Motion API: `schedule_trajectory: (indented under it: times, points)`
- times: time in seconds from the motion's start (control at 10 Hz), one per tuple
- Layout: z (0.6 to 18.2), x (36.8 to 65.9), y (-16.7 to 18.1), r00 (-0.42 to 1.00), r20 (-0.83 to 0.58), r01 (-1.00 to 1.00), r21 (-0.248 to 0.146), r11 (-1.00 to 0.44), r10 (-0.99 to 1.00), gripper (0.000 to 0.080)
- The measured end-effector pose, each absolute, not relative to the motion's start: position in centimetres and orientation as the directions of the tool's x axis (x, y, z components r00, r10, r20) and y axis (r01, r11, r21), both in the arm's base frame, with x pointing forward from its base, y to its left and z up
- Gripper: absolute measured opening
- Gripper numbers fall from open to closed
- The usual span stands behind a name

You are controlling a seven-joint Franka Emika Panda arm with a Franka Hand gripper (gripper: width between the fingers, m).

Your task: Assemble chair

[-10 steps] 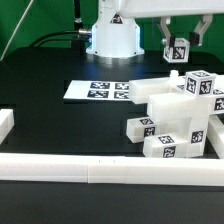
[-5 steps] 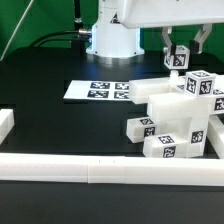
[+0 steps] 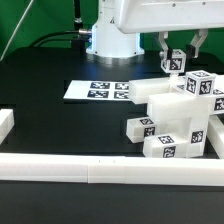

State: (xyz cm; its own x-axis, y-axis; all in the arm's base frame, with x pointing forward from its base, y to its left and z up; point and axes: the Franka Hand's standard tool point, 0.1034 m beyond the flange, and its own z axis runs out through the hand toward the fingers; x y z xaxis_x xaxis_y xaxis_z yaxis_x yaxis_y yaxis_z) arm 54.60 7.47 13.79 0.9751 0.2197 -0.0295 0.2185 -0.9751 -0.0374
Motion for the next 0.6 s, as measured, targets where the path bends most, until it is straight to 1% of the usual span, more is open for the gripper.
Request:
schedule_trajectory:
  times: [0.6]
  points:
    - [13.79, 54.76, 7.35, 0.975, -0.028, 0.221, -0.037, -0.975, 0.222, 0.0277]
